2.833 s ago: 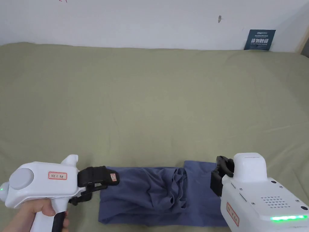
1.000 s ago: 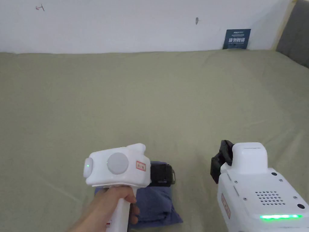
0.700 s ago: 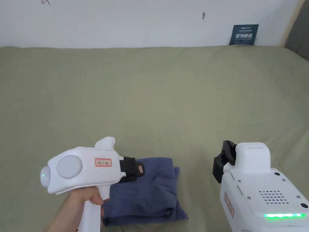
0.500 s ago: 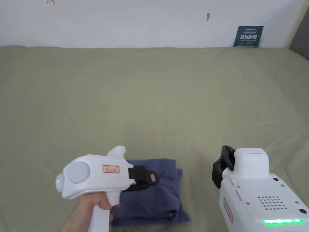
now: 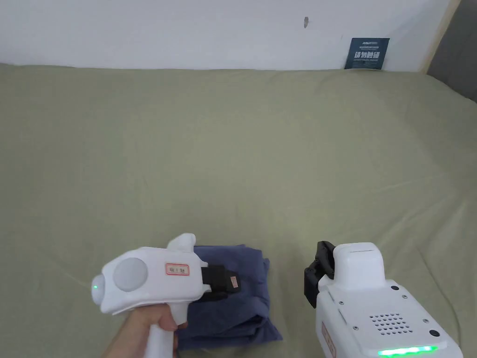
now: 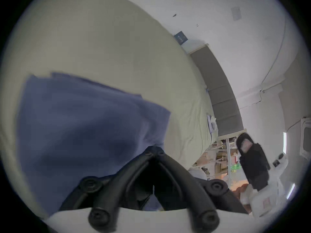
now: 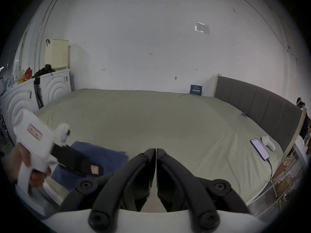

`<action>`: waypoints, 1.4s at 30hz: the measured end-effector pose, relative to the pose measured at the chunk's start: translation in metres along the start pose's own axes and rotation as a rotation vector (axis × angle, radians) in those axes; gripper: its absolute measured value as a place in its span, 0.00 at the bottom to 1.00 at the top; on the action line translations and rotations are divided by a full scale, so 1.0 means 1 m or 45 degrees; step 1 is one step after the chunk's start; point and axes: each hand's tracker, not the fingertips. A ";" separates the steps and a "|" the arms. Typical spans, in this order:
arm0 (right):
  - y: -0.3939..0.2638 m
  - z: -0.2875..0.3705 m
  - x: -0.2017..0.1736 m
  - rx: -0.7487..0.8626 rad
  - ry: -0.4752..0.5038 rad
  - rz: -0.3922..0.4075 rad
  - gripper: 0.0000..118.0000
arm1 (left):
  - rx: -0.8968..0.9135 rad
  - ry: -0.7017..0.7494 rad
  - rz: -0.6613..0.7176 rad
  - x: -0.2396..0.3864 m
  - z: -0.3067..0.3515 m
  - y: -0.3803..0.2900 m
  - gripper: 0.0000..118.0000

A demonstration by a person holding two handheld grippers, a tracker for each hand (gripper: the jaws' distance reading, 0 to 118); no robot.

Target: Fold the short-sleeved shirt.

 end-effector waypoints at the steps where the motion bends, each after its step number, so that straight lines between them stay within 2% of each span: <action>1: 0.000 -0.002 -0.007 0.001 0.021 0.009 0.06 | 0.020 0.017 -0.024 0.000 0.013 0.001 0.01; 6: -0.003 -0.022 -0.051 -0.017 0.165 0.058 0.06 | 0.130 0.156 -0.019 -0.017 0.077 -0.003 0.01; 10: -0.015 -0.053 -0.074 -0.149 0.236 0.059 0.06 | 0.182 0.247 -0.019 -0.035 0.102 -0.003 0.01; 16: -0.056 -0.112 -0.082 -0.410 0.206 0.021 0.06 | 0.172 0.326 0.054 -0.067 0.108 -0.004 0.01; 17: -0.065 -0.119 -0.082 -0.470 0.246 -0.006 0.06 | 0.166 0.325 0.061 -0.070 0.110 -0.004 0.01; 19: -0.073 -0.116 -0.079 -0.353 0.221 -0.068 0.06 | 0.166 0.314 0.079 -0.077 0.113 -0.004 0.01; 21: -0.068 -0.115 -0.082 -0.382 0.221 -0.033 0.06 | 0.137 0.284 0.082 -0.082 0.113 -0.002 0.02; 22: -0.068 -0.117 -0.081 -0.387 0.222 -0.033 0.06 | 0.127 0.266 0.075 -0.083 0.113 0.000 0.06; 23: -0.069 -0.115 -0.079 -0.389 0.230 -0.045 0.06 | 0.100 0.210 0.059 -0.084 0.111 0.001 0.32; 24: -0.070 -0.115 -0.077 -0.383 0.239 -0.052 0.06 | 0.085 0.159 0.056 -0.085 0.109 0.002 0.66; 25: -0.071 -0.115 -0.076 -0.381 0.245 -0.051 0.06 | 0.069 0.105 0.061 -0.087 0.107 0.004 0.94; 26: -0.070 -0.115 -0.076 -0.380 0.250 -0.048 0.06 | 0.038 0.048 0.075 -0.089 0.100 0.006 1.00; 33: -0.068 -0.117 -0.067 -0.400 0.295 -0.107 0.06 | -0.064 -0.170 0.245 -0.110 0.055 0.019 1.00; 38: -0.069 -0.118 -0.065 -0.402 0.303 -0.114 0.06 | -0.098 -0.253 0.256 -0.115 0.036 0.028 1.00; 39: -0.069 -0.118 -0.066 -0.401 0.304 -0.119 0.06 | -0.094 -0.253 0.258 -0.115 0.035 0.029 0.97; 40: -0.069 -0.118 -0.065 -0.402 0.307 -0.127 0.06 | -0.090 -0.240 0.264 -0.112 0.034 0.029 0.88; 41: -0.069 -0.118 -0.064 -0.404 0.309 -0.131 0.06 | -0.086 -0.218 0.265 -0.110 0.033 0.029 0.62; 42: -0.068 -0.119 -0.062 -0.408 0.313 -0.142 0.06 | -0.096 -0.112 0.219 -0.109 0.031 0.028 0.38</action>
